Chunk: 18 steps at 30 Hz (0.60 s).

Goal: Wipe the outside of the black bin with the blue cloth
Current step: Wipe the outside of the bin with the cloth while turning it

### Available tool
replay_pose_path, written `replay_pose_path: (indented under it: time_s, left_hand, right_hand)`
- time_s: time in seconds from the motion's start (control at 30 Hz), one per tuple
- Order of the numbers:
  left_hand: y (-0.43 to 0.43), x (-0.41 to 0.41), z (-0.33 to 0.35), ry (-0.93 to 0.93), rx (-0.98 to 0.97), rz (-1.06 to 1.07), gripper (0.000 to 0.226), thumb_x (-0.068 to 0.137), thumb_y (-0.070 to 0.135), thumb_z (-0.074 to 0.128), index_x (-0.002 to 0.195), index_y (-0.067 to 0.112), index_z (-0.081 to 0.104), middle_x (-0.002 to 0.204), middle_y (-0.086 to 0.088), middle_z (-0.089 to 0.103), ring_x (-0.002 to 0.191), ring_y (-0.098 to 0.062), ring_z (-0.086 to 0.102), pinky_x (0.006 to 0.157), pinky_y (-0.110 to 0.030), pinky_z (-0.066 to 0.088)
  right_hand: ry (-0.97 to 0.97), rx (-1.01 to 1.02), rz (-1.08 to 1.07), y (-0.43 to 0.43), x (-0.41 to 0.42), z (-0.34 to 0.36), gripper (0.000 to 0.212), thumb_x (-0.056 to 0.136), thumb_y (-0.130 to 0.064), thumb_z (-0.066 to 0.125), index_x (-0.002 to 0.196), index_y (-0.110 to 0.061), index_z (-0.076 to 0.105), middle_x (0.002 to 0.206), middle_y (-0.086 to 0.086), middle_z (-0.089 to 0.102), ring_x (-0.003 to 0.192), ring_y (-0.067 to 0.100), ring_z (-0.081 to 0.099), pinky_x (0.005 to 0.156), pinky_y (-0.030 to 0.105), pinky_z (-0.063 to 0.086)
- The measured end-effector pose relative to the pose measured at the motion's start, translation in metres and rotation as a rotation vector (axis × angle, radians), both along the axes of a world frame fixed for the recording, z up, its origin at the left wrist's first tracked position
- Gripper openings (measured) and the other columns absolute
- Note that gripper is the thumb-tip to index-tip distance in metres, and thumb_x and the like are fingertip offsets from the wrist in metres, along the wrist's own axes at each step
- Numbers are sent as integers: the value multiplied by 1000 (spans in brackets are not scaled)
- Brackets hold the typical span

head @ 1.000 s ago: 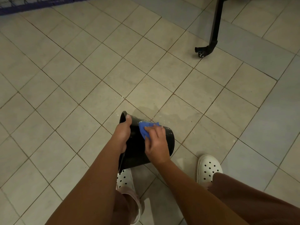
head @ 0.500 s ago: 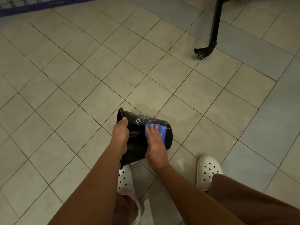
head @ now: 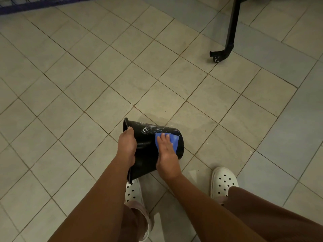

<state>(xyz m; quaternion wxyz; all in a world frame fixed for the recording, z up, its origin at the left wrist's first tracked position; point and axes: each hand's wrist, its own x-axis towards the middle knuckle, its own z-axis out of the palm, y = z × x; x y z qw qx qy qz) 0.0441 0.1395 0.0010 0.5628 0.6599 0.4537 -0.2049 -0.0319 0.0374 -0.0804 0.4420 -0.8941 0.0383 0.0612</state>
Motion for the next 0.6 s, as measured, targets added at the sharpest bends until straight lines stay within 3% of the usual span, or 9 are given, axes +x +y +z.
replay_pose_path:
  time_s: [0.13,0.27,0.4,0.5,0.6]
  left_hand:
    - [1,-1,0,3,0,8,44,101,38,37,131,13,56,113,-17,65,105,-35,63,90,-52,52]
    - [1,0,-2,-22,-3,6,42,103,36,37,133,13,54,114,-15,64,106,-33,61,86,-47,50]
    - [2,2,-4,-21,12,8,44,103,37,36,134,12,54,114,-16,65,106,-35,62,94,-53,50]
    - [2,0,-6,-18,38,-26,45,103,39,34,132,13,55,113,-15,65,104,-33,62,94,-52,50]
    - [1,1,-6,-47,47,-31,41,104,37,33,127,13,57,105,-11,64,98,-28,60,90,-48,48]
  right_hand:
    - [-12,12,90,-4,11,2,64,87,9,46,145,-6,23,153,9,21,144,20,9,117,33,7]
    - [146,-25,-53,-23,16,-7,68,90,7,44,148,-13,14,156,3,12,144,14,1,113,23,-1]
    - [147,-23,-114,-10,5,0,64,91,7,43,147,-10,17,156,6,13,144,16,1,114,26,0]
    - [64,2,-32,-7,8,3,62,89,8,45,145,-7,23,154,8,21,144,17,7,117,31,5]
    - [113,-34,-23,-22,20,-6,63,89,5,47,146,-10,24,153,6,24,144,17,10,116,28,7]
